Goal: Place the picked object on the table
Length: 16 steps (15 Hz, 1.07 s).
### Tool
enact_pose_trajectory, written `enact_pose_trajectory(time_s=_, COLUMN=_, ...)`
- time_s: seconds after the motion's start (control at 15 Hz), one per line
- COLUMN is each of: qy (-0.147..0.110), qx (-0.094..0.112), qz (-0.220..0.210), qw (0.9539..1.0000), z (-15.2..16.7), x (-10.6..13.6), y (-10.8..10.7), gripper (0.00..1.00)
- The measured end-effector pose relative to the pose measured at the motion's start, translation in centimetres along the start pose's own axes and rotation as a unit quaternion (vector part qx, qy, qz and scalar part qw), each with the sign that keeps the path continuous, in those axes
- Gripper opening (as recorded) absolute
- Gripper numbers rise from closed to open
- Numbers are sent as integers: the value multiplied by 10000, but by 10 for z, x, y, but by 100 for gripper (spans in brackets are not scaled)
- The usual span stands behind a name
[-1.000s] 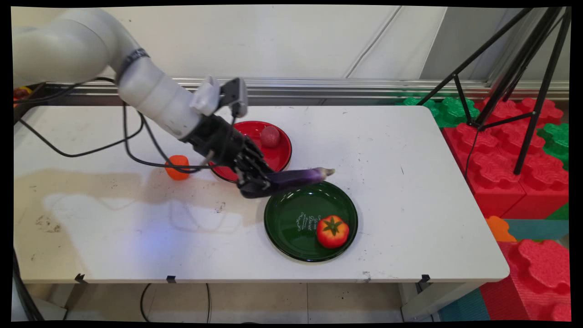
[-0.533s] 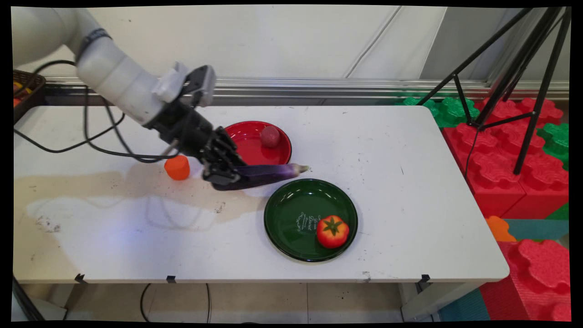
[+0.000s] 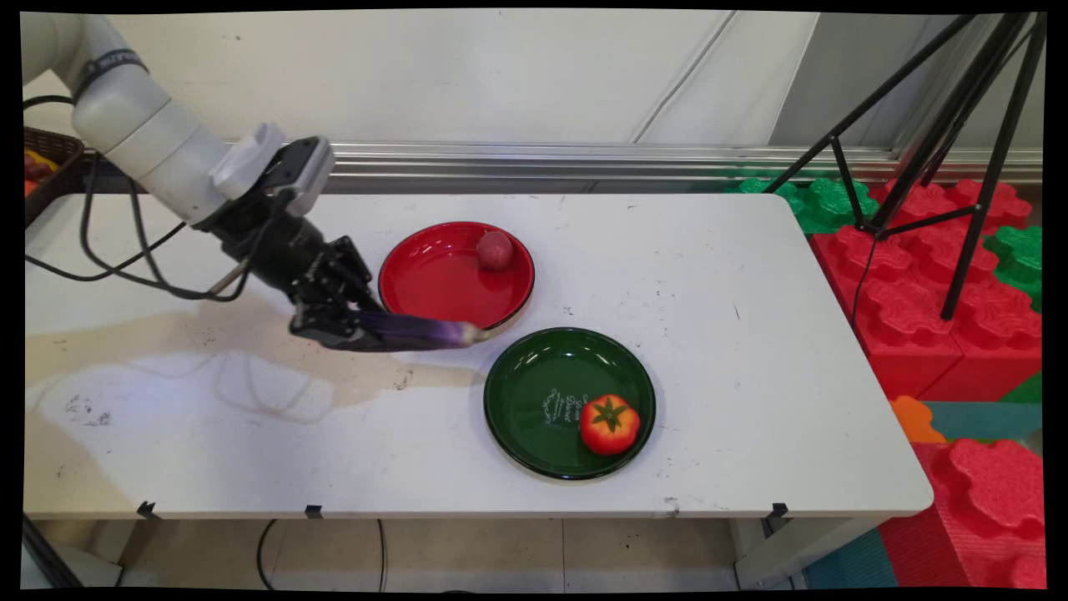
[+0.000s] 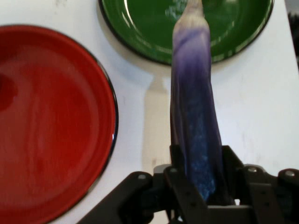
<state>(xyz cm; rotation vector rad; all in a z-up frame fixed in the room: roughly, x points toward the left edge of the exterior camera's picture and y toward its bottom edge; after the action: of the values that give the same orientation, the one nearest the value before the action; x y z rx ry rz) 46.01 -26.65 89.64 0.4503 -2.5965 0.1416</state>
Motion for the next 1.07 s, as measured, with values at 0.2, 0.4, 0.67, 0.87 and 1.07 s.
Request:
enact_pose_trajectory(time_s=0.2, qy=-183, qx=-26, qz=197, qw=9996, z=-2, x=-13, y=-2, gripper=0)
enact_pose_trajectory(time_s=0.4, qy=-359, qx=-20, qz=386, qw=9986, z=0, x=-27, y=-4, gripper=0)
enact_pose_trajectory(time_s=0.67, qy=-552, qx=21, qz=462, qw=9974, z=10, x=-46, y=-10, gripper=0)
enact_pose_trajectory(time_s=0.87, qy=-635, qx=13, qz=456, qw=9969, z=20, x=-59, y=-11, gripper=0)
enact_pose_trajectory(time_s=1.07, qy=-693, qx=-26, qz=480, qw=9964, z=32, x=-71, y=-12, gripper=0)
